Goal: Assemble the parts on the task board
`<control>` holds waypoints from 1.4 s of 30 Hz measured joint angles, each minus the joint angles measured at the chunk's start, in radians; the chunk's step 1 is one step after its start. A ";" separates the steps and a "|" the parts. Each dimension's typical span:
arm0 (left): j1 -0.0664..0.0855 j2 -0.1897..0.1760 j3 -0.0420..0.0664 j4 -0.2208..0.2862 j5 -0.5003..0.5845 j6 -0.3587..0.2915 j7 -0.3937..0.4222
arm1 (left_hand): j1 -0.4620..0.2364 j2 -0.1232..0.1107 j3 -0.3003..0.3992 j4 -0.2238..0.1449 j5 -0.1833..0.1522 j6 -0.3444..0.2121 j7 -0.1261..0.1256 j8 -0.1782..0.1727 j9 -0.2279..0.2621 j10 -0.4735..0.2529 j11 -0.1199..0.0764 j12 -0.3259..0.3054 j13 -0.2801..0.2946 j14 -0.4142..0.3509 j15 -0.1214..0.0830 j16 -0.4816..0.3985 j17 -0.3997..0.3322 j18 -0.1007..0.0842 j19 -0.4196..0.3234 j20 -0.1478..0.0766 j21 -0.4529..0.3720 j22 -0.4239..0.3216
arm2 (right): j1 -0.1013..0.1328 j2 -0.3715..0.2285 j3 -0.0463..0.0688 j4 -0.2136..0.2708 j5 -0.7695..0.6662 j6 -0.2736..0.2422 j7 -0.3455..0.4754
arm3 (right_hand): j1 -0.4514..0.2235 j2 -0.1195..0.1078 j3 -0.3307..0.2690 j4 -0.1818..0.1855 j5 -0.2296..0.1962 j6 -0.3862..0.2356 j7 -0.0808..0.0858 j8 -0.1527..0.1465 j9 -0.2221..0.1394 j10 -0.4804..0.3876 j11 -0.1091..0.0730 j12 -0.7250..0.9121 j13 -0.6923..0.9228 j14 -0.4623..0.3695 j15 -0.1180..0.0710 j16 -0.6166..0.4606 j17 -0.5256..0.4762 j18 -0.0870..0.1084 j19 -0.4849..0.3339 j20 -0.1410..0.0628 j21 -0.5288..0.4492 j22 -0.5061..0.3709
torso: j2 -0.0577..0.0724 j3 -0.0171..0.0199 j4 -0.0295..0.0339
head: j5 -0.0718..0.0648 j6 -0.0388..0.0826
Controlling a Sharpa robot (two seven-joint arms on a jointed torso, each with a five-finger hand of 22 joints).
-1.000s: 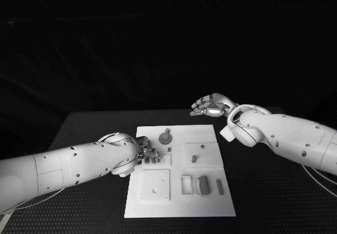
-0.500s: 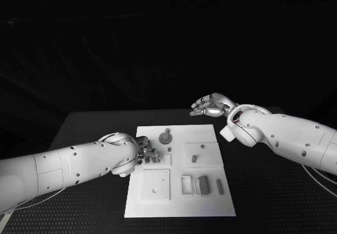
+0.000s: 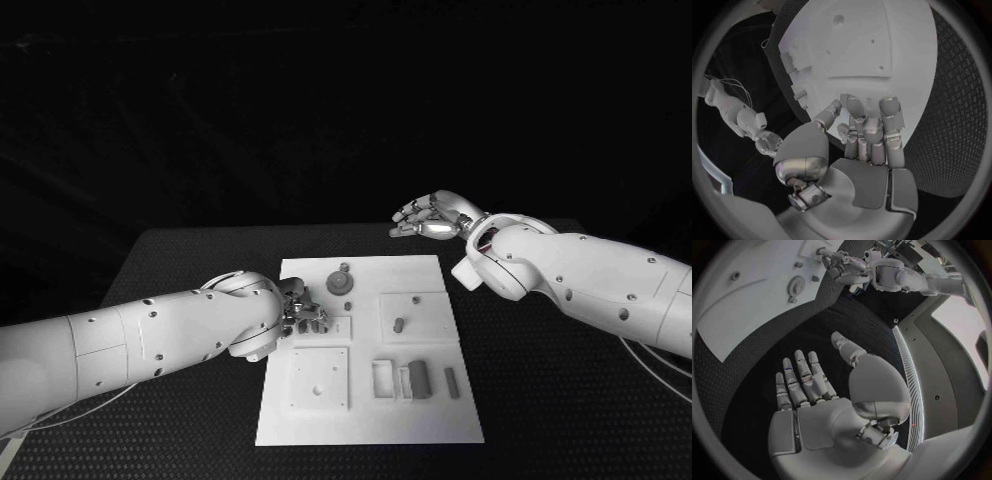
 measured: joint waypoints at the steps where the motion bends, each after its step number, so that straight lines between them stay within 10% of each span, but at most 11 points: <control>1: 0.000 0.000 0.000 0.000 0.000 0.000 0.000 | 0.000 0.000 -0.001 -0.001 0.000 0.000 0.000 0.000 0.000 0.000 0.000 0.000 0.000 0.000 0.000 0.000 0.000 0.000 0.000 0.000 0.000 0.000 | 0.000 0.000 0.000 0.000 0.000 0.000 0.000 | 0.000 0.000 0.000 0.000 0.000 0.000 0.000 0.000 0.000 0.000 0.000 0.000 0.000 0.000 0.000 0.000 0.000 0.000 0.000 0.000 0.000 0.000 | 0.000 0.0000 0.0000 | 0.000 0.000; 42: -0.001 0.001 0.002 -0.005 0.003 -0.031 0.008 | 0.014 0.004 -0.021 -0.022 -0.016 0.001 -0.001 0.000 0.026 0.000 0.000 0.004 -0.001 0.000 0.003 0.000 -0.001 -0.001 0.002 -0.002 0.000 0.000 | -0.001 -0.001 0.000 -0.001 0.000 0.005 -0.002 | -0.004 -0.004 -0.003 0.003 0.000 0.000 0.000 0.000 -0.002 0.000 0.000 -0.004 0.000 -0.003 0.003 0.000 -0.001 0.000 0.000 0.000 0.000 0.000 | 0.000 -0.0007 0.0004 | -0.001 0.000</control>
